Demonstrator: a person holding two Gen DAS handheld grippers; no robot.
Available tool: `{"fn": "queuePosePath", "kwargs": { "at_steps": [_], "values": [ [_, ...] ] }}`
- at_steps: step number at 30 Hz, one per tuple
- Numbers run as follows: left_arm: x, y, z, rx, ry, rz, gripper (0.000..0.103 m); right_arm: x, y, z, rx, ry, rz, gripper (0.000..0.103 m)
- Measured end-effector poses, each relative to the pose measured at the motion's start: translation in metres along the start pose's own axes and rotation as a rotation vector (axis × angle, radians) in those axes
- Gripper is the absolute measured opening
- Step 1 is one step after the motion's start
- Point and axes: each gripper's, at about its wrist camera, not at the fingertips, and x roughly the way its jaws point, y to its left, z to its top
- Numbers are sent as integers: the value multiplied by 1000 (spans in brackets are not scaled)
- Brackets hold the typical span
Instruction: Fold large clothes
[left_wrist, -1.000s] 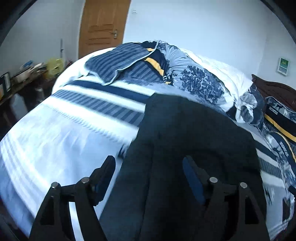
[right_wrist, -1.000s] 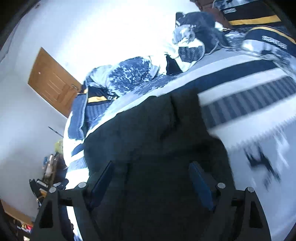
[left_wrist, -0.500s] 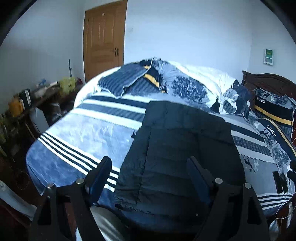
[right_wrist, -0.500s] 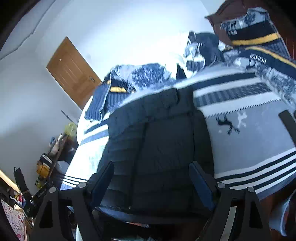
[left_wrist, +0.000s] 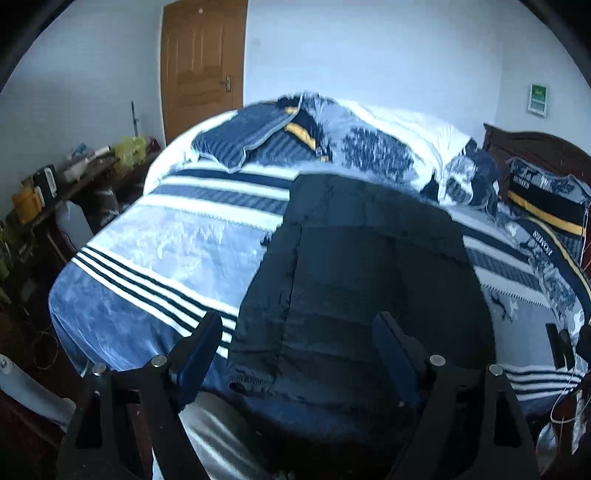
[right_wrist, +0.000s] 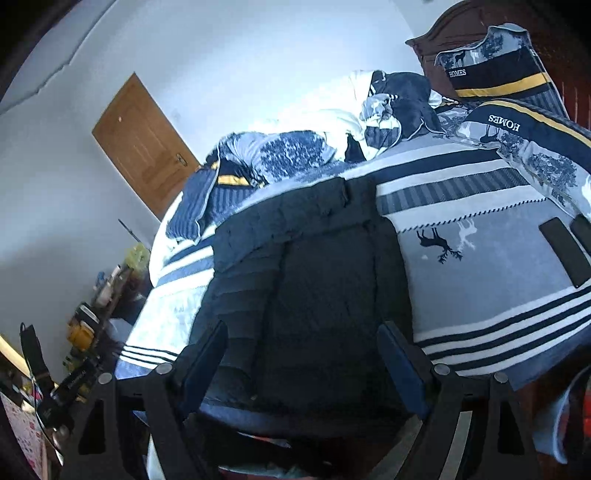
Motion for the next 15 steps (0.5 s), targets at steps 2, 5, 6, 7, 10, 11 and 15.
{"fn": "queuePosePath", "kwargs": {
  "at_steps": [2,5,6,7,10,11,15],
  "values": [
    [21,7,-7,1,44,-4,84,11,-6,-5,10,20,-24,85],
    [47,21,-16,-23,90,-6,84,28,-13,-11,25,50,-64,85],
    [55,25,-18,-27,107,-1,84,34,-14,-15,21,65,-78,85],
    [63,29,-20,-32,127,9,84,37,-14,-16,15,71,-83,85],
    [78,41,-21,-50,155,35,84,45,-12,-22,-33,81,-118,85],
    [80,43,-21,-52,152,32,84,48,-12,-23,-41,85,-128,85],
    [100,55,-21,-68,190,-15,84,59,-22,-23,-27,103,-121,85]
  ]
}}
